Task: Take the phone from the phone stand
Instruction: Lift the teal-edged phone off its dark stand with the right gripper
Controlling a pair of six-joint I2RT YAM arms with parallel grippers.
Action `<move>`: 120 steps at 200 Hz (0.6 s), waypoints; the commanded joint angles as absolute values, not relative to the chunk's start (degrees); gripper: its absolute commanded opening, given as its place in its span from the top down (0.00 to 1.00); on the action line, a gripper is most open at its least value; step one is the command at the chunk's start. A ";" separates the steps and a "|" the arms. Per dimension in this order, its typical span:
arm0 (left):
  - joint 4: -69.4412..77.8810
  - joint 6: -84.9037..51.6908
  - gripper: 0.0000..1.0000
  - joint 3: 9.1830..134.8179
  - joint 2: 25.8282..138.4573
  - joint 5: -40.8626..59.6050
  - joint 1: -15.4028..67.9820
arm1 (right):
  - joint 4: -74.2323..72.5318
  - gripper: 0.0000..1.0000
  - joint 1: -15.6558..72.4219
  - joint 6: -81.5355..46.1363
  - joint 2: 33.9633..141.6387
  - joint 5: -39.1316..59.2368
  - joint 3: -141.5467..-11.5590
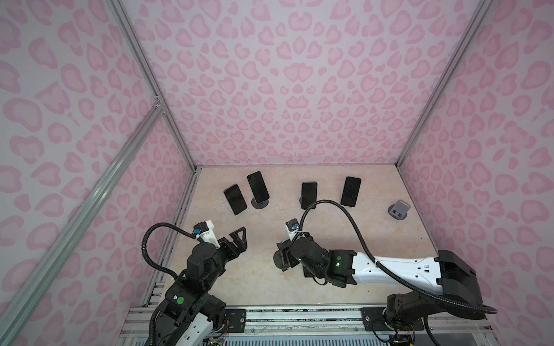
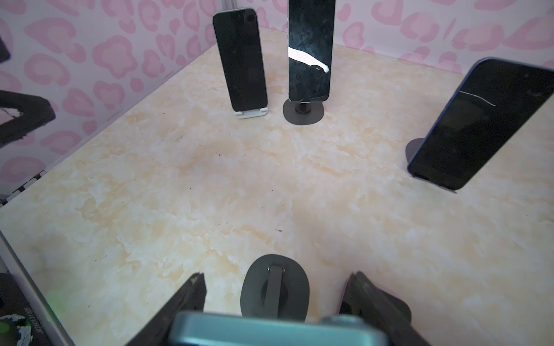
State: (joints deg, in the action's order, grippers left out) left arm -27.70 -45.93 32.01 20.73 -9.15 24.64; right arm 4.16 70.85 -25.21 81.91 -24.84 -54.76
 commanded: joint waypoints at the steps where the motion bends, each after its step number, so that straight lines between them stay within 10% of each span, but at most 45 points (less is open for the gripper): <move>1: -25.38 -45.31 0.00 32.67 21.26 -8.01 24.61 | 7.52 0.37 70.16 -23.59 80.23 -28.27 -55.72; 120: -9.88 -48.51 0.03 30.32 30.29 6.65 24.74 | 28.18 0.38 52.49 -26.78 62.22 -27.06 -49.57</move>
State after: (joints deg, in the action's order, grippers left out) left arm -16.40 -46.78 31.00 29.30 2.46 24.67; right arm 23.51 54.68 -25.98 63.70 -28.62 -50.48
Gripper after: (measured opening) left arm 0.982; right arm 0.727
